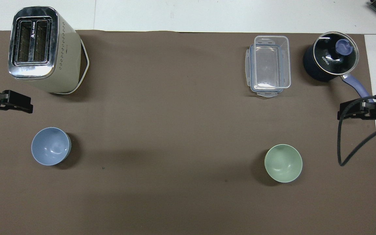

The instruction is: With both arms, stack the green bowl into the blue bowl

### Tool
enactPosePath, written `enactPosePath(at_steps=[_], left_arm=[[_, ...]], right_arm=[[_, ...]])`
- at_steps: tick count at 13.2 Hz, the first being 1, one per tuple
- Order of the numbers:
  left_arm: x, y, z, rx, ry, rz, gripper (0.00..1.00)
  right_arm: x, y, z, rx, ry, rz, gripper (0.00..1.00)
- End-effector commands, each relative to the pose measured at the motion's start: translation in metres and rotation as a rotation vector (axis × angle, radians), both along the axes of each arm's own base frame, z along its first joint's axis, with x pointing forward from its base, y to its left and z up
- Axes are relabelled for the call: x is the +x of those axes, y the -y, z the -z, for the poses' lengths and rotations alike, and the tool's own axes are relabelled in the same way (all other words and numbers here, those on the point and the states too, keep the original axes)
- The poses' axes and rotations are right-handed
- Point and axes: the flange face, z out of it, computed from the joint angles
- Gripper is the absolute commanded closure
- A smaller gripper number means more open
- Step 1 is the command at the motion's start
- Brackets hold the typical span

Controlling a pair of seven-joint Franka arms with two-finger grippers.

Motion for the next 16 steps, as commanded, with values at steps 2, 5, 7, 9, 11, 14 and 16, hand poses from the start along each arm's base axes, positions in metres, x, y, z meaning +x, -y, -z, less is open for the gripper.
enactPosePath(at_steps=[2,5,7,9,11,14,16], left_arm=[[0.004,-0.001,-0.001,-0.002,0.009,0.004,0.00],[0.004,-0.002,0.001,-0.002,0.006,0.004,0.00],[0.005,-0.002,0.011,-0.002,0.004,0.005,0.00],[0.006,-0.004,0.020,-0.003,0.003,0.022,0.00],[0.008,-0.017,0.029,-0.004,0.009,0.029,0.00],[0.010,-0.040,0.050,-0.006,0.016,0.064,0.00],[0.010,-0.047,0.063,-0.007,0.013,0.073,0.00]], right_arm=[[0.002,0.003,0.000,0.017,-0.001,-0.009,0.00],[0.002,0.005,0.000,0.016,-0.001,-0.006,0.00],[0.002,0.005,0.000,0.017,-0.001,-0.006,0.00],[0.002,0.005,0.000,0.016,0.001,-0.005,0.00],[0.002,0.005,0.000,0.016,-0.001,-0.004,0.00],[0.002,0.005,0.000,0.016,0.001,-0.005,0.00],[0.002,0.005,0.000,0.016,0.001,-0.005,0.00]])
